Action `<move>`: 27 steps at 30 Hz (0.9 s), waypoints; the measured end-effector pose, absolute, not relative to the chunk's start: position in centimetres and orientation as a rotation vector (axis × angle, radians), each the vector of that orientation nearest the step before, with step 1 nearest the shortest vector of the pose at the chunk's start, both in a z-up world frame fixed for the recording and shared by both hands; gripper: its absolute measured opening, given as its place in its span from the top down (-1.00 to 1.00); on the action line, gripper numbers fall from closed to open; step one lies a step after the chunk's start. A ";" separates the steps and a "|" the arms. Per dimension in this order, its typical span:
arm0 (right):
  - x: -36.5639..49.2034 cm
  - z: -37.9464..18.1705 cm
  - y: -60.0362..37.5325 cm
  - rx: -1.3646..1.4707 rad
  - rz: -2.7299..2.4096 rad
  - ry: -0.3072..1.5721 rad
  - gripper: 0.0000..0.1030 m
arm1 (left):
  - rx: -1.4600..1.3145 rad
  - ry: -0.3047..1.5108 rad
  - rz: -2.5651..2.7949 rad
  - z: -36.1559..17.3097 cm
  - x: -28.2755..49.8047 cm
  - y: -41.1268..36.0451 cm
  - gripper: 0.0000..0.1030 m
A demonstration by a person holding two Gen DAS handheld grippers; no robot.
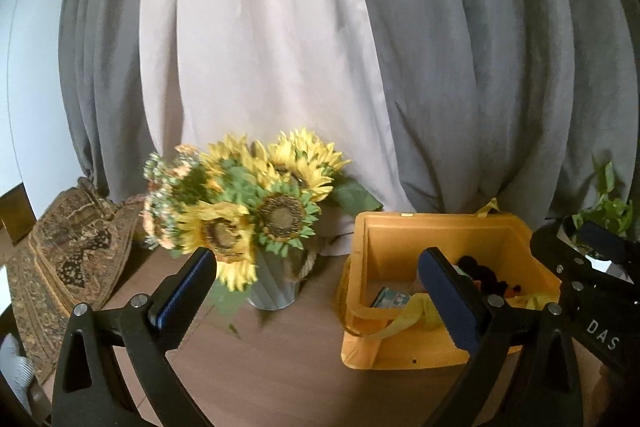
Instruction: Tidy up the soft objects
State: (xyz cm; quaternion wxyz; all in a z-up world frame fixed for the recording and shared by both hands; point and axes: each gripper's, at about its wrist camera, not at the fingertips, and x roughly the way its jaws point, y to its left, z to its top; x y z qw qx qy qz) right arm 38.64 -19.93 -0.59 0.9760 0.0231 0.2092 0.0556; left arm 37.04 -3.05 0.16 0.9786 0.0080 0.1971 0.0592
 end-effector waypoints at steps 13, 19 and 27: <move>29.4 1.7 -17.0 0.052 -0.016 0.380 -0.57 | 0.053 0.363 -0.012 2.1 30.1 0.6 -1.00; 24.8 2.3 -15.4 0.067 -0.105 0.348 -0.57 | 0.069 0.356 -0.088 2.5 27.4 2.4 -1.00; 19.7 2.7 -13.9 0.098 -0.178 0.325 -0.57 | 0.081 0.343 -0.149 3.1 23.8 3.6 -1.00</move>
